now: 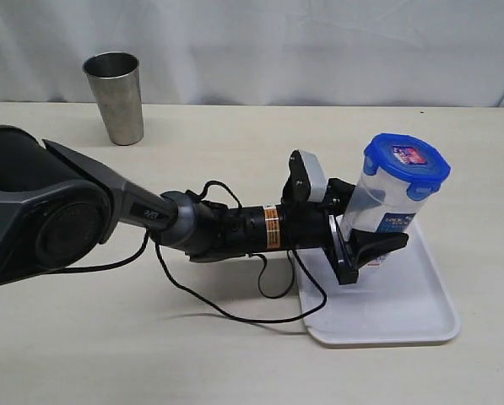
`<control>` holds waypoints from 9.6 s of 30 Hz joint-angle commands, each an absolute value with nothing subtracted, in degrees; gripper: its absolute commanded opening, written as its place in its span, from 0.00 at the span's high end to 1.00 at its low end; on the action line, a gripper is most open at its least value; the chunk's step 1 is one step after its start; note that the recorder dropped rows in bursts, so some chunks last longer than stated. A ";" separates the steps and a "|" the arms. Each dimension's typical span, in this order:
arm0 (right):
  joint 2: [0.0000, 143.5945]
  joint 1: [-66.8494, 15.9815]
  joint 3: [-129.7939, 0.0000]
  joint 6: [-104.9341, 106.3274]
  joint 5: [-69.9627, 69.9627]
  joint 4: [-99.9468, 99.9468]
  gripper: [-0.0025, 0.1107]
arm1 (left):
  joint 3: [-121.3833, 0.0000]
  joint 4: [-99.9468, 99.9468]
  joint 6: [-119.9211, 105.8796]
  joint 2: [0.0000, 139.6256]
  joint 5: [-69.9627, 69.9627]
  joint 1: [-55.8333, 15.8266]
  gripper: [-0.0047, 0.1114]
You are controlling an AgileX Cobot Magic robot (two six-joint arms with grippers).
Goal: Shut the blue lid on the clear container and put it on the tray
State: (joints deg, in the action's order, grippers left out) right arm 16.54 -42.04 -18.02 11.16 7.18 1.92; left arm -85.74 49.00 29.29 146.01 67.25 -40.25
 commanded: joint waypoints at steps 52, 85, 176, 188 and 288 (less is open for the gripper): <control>16.24 -41.95 -17.19 11.14 7.84 1.93 0.94 | -87.00 73.56 35.93 143.94 66.10 -30.92 0.11; 16.24 -41.95 -17.21 11.14 8.30 1.93 0.94 | -86.64 99.95 82.72 114.53 44.94 -18.39 0.95; 16.24 -41.95 -17.21 11.14 7.40 1.93 0.94 | 0.00 6.70 -0.31 0.00 5.75 1.85 0.96; 16.24 -41.95 -17.21 11.14 7.40 1.93 0.94 | 0.00 7.66 -1.93 0.00 -16.48 1.85 0.96; 0.00 -4.81 0.00 0.68 -19.85 1.74 0.94 | 0.00 8.07 -1.22 0.00 -17.69 1.85 0.96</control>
